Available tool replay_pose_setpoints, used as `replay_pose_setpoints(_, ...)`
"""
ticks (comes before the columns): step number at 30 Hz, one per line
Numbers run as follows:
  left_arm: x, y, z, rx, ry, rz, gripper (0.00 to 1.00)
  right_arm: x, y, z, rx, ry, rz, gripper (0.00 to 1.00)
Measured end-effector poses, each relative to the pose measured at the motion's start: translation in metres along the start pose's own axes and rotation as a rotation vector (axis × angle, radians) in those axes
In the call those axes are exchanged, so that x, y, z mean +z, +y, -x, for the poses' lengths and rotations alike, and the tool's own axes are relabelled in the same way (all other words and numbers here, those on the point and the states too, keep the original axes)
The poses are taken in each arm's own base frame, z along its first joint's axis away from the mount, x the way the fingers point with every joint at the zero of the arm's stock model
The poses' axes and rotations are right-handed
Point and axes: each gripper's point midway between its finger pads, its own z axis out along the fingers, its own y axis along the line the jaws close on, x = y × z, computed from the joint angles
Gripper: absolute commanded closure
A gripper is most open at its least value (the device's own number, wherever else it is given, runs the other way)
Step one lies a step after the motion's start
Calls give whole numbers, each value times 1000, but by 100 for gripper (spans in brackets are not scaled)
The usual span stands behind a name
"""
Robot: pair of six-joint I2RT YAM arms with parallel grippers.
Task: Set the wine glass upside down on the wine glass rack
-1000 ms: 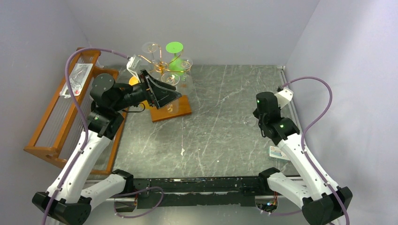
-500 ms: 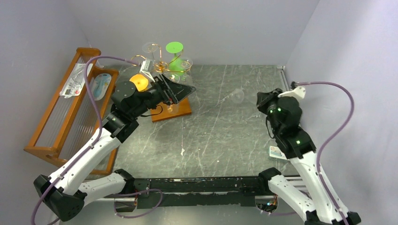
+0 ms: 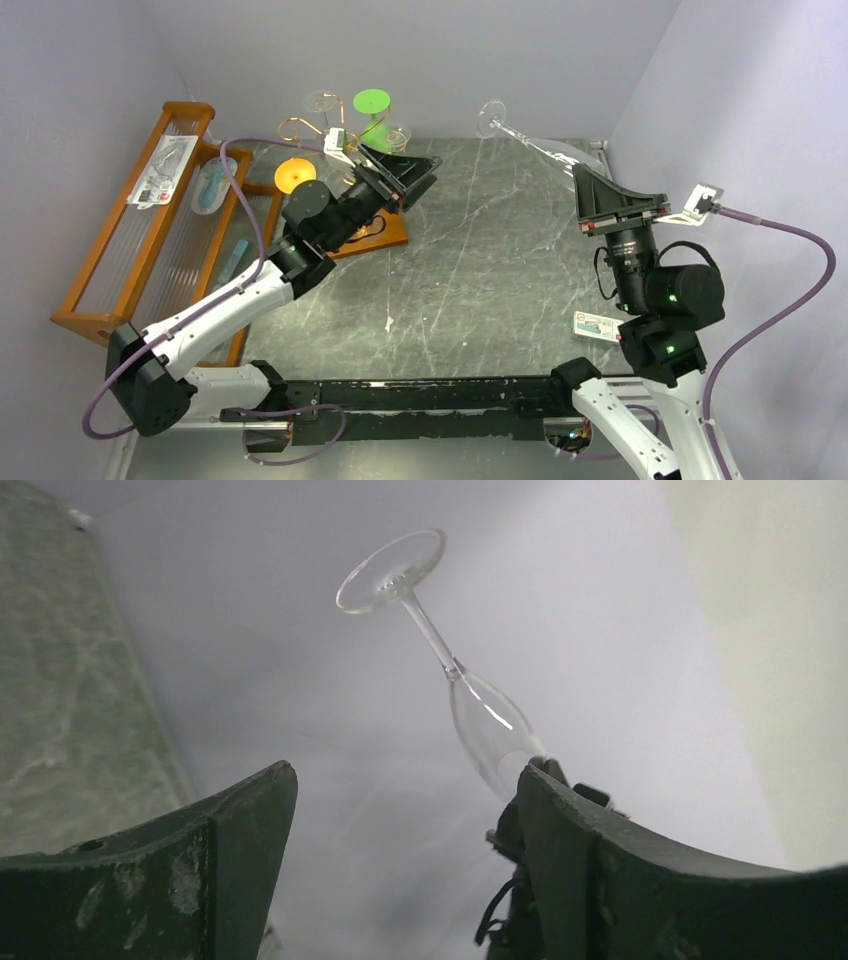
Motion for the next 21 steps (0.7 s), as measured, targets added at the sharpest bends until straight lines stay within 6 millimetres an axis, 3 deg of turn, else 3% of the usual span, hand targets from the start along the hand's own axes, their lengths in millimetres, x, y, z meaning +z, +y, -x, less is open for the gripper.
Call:
replay_pose_setpoints(9,22,-37,-14,-68,-43,-139,12,-13,49,8,48,11,245,100)
replay_pose_setpoints(15,30,-48,-22,-59,-102,-207,10,-17,57,-10,90,73,316,100)
replay_pose_setpoints(21,32,-55,-18,-90,-160,-239,15,-18,62,-27,125,131,364,100)
